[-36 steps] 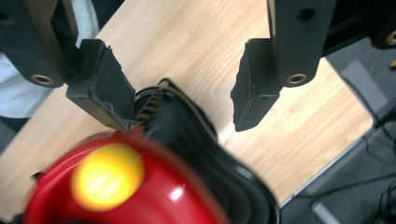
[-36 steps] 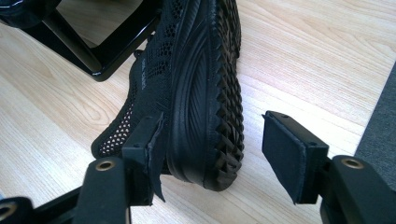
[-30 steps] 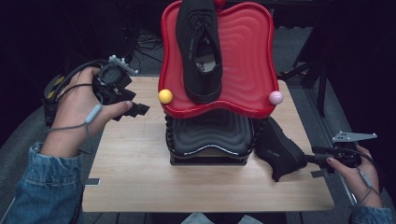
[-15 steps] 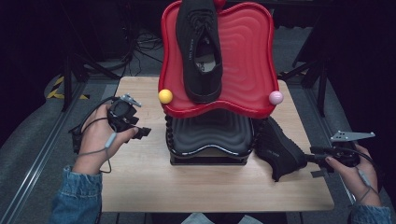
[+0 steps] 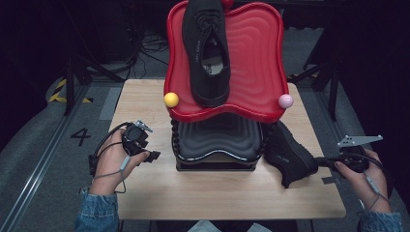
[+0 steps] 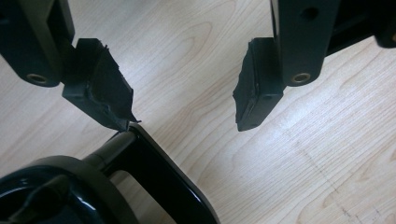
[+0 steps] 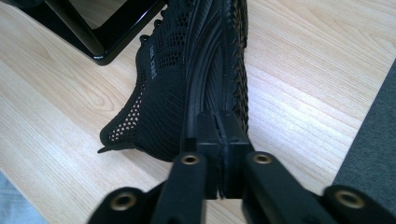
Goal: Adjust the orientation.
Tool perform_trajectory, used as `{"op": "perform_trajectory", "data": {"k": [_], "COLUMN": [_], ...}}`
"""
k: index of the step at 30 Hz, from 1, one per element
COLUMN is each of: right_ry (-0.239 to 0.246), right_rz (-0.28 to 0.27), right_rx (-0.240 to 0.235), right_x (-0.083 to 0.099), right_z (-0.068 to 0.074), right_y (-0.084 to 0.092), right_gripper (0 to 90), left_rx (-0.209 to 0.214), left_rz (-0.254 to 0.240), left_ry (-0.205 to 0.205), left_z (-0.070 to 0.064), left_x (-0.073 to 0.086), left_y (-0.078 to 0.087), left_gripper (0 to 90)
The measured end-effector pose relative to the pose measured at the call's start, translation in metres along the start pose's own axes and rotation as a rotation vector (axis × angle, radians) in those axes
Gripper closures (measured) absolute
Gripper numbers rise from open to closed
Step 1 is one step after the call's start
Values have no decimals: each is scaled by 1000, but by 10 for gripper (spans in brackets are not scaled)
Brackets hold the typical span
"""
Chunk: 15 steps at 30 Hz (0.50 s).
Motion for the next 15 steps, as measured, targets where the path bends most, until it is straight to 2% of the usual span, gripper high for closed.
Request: {"op": "perform_trajectory", "data": {"k": [3,5,10,15], "right_ry": [5,9,17,61], "right_rz": [0,-2,13,77], "right_rx": [8,4,-4,25], "right_x": [-1,-3,-10,-24], "right_z": [2,4,9,16], "right_y": [3,3,0,-5], "right_gripper": [900,900,900,900], "left_rx": [10,15,27,18], "left_rz": [17,25,42,54], "left_ry": [7,25,36,40], "left_z": [3,5,9,10], "left_x": [4,7,14,18], "left_y": [-6,-10,-16,-17], "left_gripper": [374,372,367,365]}}
Point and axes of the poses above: each handheld gripper's, and its own axes: y roughly backward along the jaws, x roughly out of its underside, z roughly to its left, the point moved 1 cm from there along -y, roughly forward along the jaws, and after that the axes turned 5 degrees about -y, right-handed, at the moved point
